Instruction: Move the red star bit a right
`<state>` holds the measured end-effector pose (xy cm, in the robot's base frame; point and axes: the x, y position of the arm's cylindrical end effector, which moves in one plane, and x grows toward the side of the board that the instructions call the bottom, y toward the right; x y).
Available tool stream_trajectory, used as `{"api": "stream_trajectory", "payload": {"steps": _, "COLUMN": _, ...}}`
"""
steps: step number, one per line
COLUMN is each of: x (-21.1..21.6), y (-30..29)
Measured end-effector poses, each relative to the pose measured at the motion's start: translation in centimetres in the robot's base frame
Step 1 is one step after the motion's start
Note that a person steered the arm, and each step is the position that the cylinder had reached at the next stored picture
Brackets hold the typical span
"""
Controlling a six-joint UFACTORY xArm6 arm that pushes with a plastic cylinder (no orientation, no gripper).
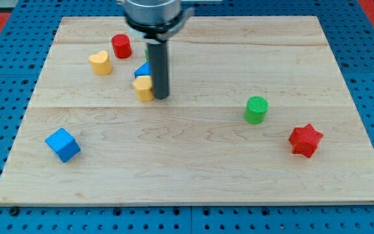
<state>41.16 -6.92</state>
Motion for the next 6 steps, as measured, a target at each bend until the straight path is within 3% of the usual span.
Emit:
{"api": "stream_trajectory", "payload": {"steps": 1, "x": -1.4, "y": -4.5}}
{"api": "stream_trajectory", "payload": {"steps": 2, "x": 0.0, "y": -4.2}}
{"api": "stream_trajectory", "payload": {"steps": 4, "x": 9.5, "y": 11.5}}
{"api": "stream_trajectory", "payload": {"steps": 5, "x": 12.2, "y": 23.6}}
{"api": "stream_trajectory", "payload": {"steps": 6, "x": 8.3, "y": 28.6}}
